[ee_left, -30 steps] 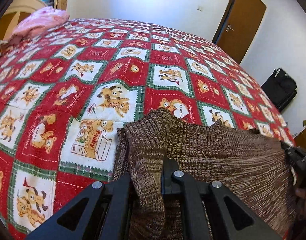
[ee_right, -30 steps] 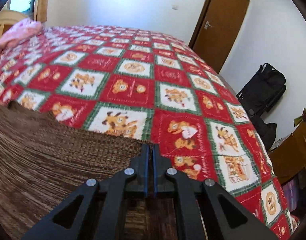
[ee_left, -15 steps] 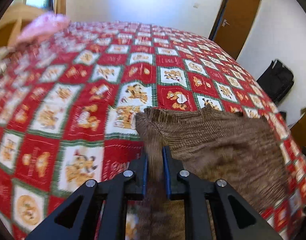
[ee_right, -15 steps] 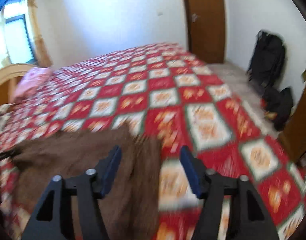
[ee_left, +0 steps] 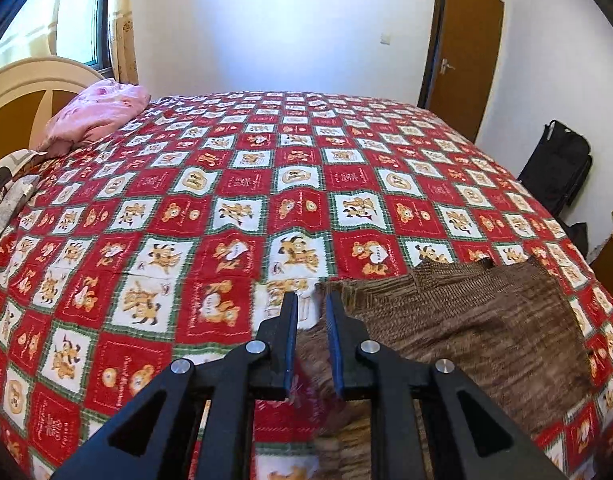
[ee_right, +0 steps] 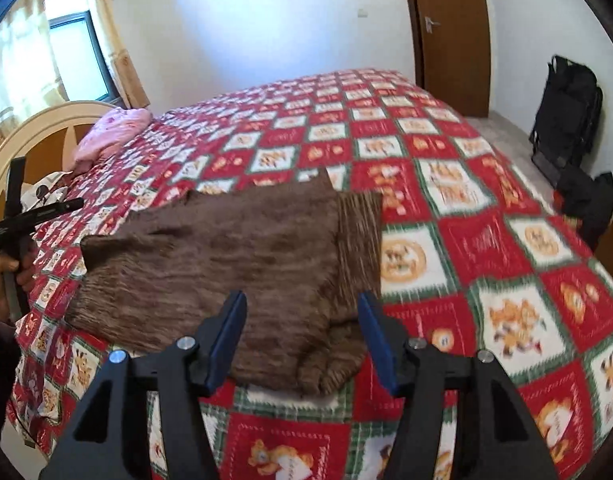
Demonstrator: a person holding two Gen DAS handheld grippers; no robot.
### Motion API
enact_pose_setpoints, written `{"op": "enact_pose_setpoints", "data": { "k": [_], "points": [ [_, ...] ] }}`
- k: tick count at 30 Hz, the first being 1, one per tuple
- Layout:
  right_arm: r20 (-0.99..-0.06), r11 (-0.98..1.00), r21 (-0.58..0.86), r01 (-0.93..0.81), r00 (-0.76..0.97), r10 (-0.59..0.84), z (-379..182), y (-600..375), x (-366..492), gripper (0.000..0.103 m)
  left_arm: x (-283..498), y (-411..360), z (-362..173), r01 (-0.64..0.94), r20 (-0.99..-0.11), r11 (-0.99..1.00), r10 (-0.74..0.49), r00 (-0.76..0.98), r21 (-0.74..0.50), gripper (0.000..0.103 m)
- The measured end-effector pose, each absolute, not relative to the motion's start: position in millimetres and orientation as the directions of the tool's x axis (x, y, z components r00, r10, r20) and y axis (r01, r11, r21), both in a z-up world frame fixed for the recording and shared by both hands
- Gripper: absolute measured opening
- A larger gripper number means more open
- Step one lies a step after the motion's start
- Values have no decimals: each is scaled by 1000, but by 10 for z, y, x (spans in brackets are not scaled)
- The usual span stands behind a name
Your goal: Fold small clothes
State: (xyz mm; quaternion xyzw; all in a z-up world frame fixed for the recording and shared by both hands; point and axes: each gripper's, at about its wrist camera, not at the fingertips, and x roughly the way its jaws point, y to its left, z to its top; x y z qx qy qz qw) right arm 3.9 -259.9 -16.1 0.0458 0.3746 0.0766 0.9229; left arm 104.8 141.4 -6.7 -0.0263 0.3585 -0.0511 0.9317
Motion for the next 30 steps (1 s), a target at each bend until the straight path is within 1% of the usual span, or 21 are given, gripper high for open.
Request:
{"op": "enact_pose_setpoints", "data": {
  "k": [4,6,7,9,10,12,14,17,18,21,22,27,30],
  "points": [
    [-673,974,185,-127,706,220,-152,-2499,207,61,912,1521,-163,194,-668,970,-242,704,-147,15],
    [-671,968,196,-156,698,248,-177,-2395,275,59,974,1543,-262,235,-675,945,-327,661,-227,15],
    [-675,971,172,-168,698,240,-197,-2309,332,57,1014,1540,-300,239,-679,937,-350,645,-256,15],
    [-682,980,116,-163,704,198,-236,-2183,405,57,1160,1561,-435,225,-686,914,-402,606,-337,15],
    [-687,981,112,-161,701,193,-257,-2146,432,57,1225,1570,-516,197,-699,909,-409,586,-366,15],
    [-693,975,150,-167,685,224,-297,-2094,498,57,1332,1605,-716,135,-722,895,-425,546,-425,15],
    [-692,972,159,-172,683,234,-314,-2074,491,57,1342,1633,-824,112,-707,866,-467,530,-488,15],
    [-704,973,148,-177,672,229,-373,-2055,483,57,1377,1648,-984,97,-646,765,-597,475,-637,15],
    [-710,974,146,-175,666,226,-402,-2065,489,57,1398,1617,-1019,92,-645,754,-613,457,-651,15],
    [-725,975,162,-153,651,223,-467,-2125,520,57,1441,1528,-1051,90,-676,784,-581,453,-614,15],
    [-727,974,177,-144,647,228,-482,-2156,523,57,1455,1527,-1059,87,-675,783,-581,455,-616,15],
    [-720,970,209,-127,651,240,-475,-2226,486,57,1464,1604,-1053,62,-631,775,-555,542,-628,14],
    [-721,971,203,-123,652,233,-473,-2246,471,57,1394,1641,-976,70,-587,776,-529,613,-627,0]
  ]
}}
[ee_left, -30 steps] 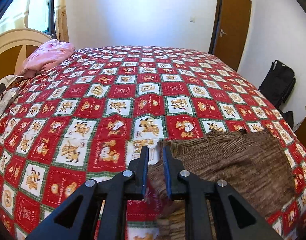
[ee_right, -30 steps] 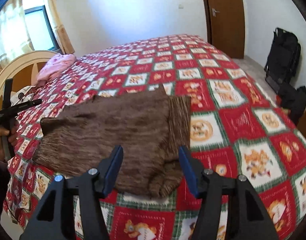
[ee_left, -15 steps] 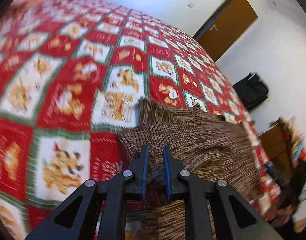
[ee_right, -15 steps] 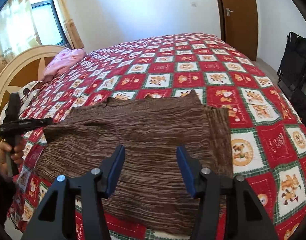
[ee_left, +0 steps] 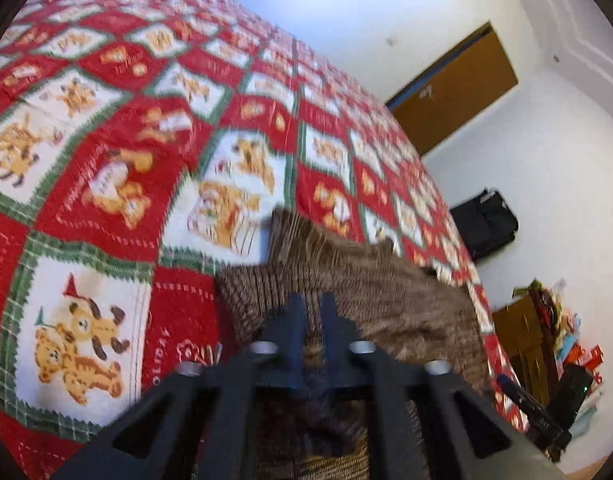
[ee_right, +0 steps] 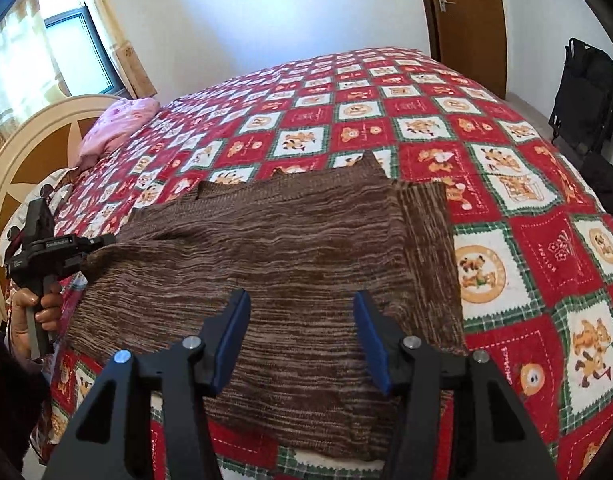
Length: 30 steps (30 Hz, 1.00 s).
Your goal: Fold small clothes
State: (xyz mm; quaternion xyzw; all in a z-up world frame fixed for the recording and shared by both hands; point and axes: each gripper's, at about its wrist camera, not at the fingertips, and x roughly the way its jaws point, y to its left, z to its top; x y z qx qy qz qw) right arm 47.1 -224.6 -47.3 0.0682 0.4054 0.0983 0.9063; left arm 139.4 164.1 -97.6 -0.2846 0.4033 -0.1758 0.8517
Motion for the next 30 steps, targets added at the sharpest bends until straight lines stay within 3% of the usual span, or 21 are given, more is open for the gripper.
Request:
{"op": "enact_pose_setpoints", "data": {
  "k": [8,12,18,24,30],
  "points": [
    [-691,980,179,-88,698,189,-307,-2434,606,57,1445,1534,-595,138,-588,858,-448,674,-495,0],
    [-673,976,209,-67,714,193,-197,-2550,749,57,1394,1598,-654,80,-662,895,-382,644,-439,1],
    [-671,970,227,-87,708,221,-279,-2455,737,57,1495,1647,-1112,-22,-707,801,-514,485,-598,1],
    [-684,964,246,-103,686,248,-336,-2419,714,57,1426,1727,-1165,-42,-654,742,-561,507,-669,1],
    [-683,962,259,-88,687,247,-328,-2468,676,57,1301,1904,-1367,-62,-530,610,-629,569,-790,1]
  ]
}}
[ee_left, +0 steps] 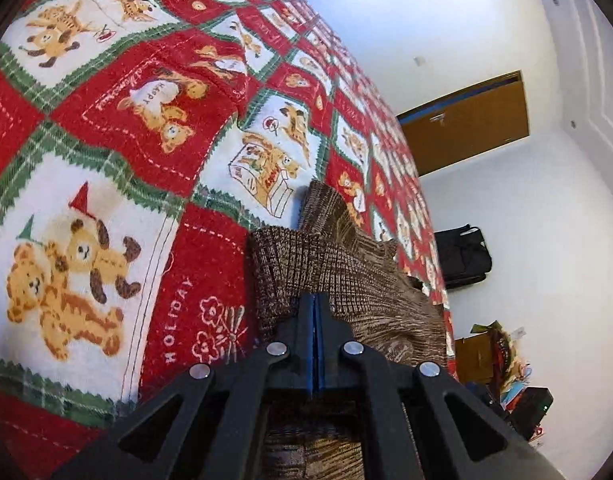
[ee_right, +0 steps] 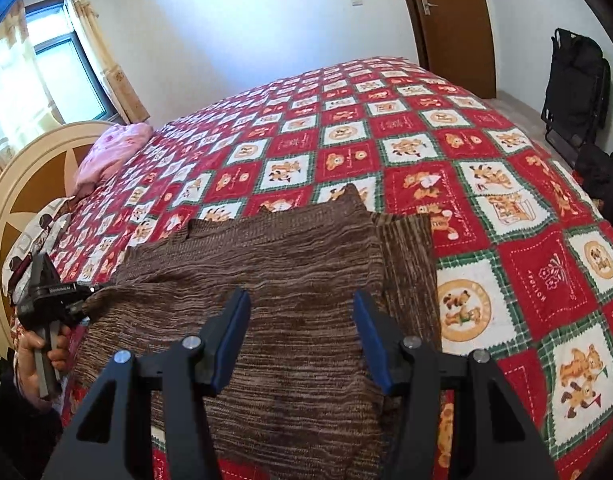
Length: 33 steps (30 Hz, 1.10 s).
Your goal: Fold small clothes
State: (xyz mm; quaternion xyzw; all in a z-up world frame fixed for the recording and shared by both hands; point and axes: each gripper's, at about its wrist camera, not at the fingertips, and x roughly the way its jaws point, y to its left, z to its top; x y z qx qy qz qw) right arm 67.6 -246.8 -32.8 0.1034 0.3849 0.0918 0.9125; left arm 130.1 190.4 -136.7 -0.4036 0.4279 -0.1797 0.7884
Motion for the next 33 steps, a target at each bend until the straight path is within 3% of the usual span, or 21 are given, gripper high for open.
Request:
{"op": "enact_pose_setpoints", "data": {
  "k": [2,3,4,5,6,8,12,17,18,20,21,25,33],
  "points": [
    [-691,961,266,-80,679,248,-353,-2474,683,57,1283,1873,-1275,-23,-546,652,-614,570,-758,1],
    [-694,960,268,-78,676,249,-363,-2467,683,57,1256,1873,-1192,5,-538,666,-608,584,-746,9],
    [-695,960,270,-78,674,250,-370,-2458,679,57,1243,1892,-1142,20,-519,660,-608,601,-751,41],
    [-696,959,271,-81,672,253,-372,-2448,670,57,1232,1923,-1098,30,-494,644,-615,615,-764,66],
    [-695,959,270,-84,672,254,-370,-2441,659,57,1239,1947,-1078,40,-469,621,-631,618,-783,102],
    [-694,960,264,-92,673,255,-359,-2417,637,57,1282,1966,-1061,32,-457,593,-652,605,-804,102],
    [-688,958,268,-100,676,263,-347,-2393,628,57,1369,1867,-1079,-2,-564,677,-611,555,-736,101],
    [-694,956,274,-102,668,270,-390,-2371,628,57,1420,1806,-1130,-40,-565,656,-615,551,-753,101],
    [-695,956,274,-103,667,270,-394,-2370,625,57,1430,1761,-1122,-33,-579,676,-605,547,-737,95],
    [-695,956,274,-102,666,270,-398,-2372,619,57,1431,1702,-1119,-12,-576,674,-622,530,-739,47],
    [-695,956,274,-100,666,269,-399,-2378,617,57,1423,1702,-1131,-31,-591,679,-615,521,-733,17],
    [-687,958,273,-86,680,257,-365,-2411,594,57,1409,1696,-1142,-36,-615,723,-559,556,-690,8],
    [-662,983,179,-46,733,155,-179,-2534,741,58,1368,1716,-711,129,-473,722,-567,674,-680,4]
  ]
}}
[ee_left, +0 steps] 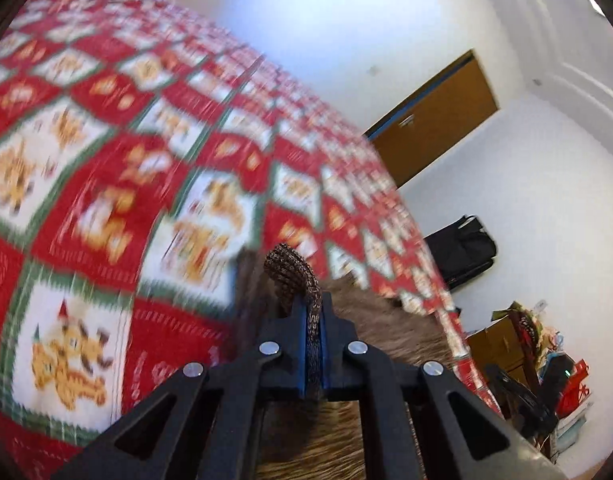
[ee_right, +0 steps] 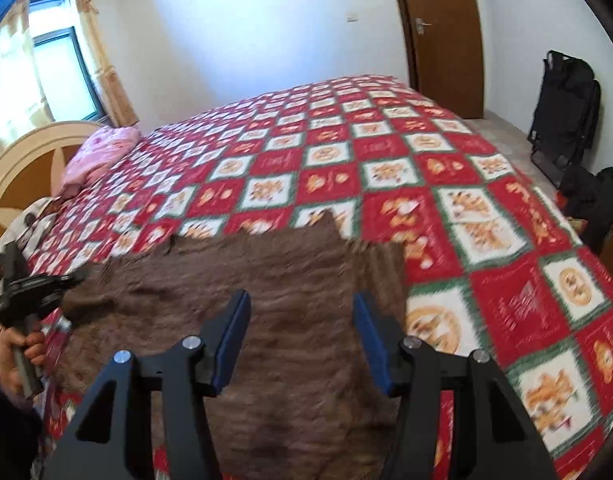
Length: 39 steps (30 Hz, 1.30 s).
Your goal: Fold small clothes
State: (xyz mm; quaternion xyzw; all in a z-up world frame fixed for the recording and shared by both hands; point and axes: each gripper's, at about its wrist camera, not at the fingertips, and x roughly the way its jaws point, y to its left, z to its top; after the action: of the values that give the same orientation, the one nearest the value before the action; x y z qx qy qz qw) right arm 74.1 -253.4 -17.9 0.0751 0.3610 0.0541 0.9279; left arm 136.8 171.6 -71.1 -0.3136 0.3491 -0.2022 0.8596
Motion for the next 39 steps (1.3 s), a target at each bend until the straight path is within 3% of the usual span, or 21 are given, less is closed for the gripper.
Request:
{"op": "enact_pose_setpoints", "data": {
  "k": [3,7,11,15,17,20,24,29,34,37,39],
  "points": [
    [-681,980,186,-76,709,184,-211,-2516,993,58,1456,1596,-635,168,-472,740,-568,674,-651,4],
    [-718,991,79,-110,684,133,-367,-2351,1326,52,1528,1551,-643,182,-474,751,-564,676,-635,4],
    [-716,990,-127,-67,696,-44,-495,-2220,1621,53,1592,1572,-705,172,-479,751,-561,676,-637,4],
    [-795,998,-55,-35,607,-22,-698,-2331,1920,53,1624,1576,-778,165,-490,754,-560,668,-636,4],
    [-813,999,11,-44,582,35,-778,-2377,1969,13,1631,1571,-787,166,-490,753,-562,666,-637,4],
    [-778,998,29,-49,626,54,-746,-2387,1883,9,1608,1580,-751,182,-458,734,-575,678,-654,4],
    [-674,998,63,-7,737,48,-440,-2424,1516,9,1602,1580,-645,221,-407,725,-582,704,-653,4],
    [-579,997,39,71,814,-36,-187,-2535,1274,9,1855,1537,-785,166,-441,739,-548,711,-653,4],
    [-673,994,1,106,735,-78,-551,-2628,1687,12,2035,1475,-1044,45,-571,806,-456,683,-590,4],
    [-762,996,50,70,648,-8,-775,-2662,1836,15,2035,1547,-1037,-1,-624,824,-428,654,-566,5],
    [-745,991,104,87,667,19,-649,-2745,1729,29,2005,1613,-976,-9,-652,838,-419,632,-546,6]
  ]
}}
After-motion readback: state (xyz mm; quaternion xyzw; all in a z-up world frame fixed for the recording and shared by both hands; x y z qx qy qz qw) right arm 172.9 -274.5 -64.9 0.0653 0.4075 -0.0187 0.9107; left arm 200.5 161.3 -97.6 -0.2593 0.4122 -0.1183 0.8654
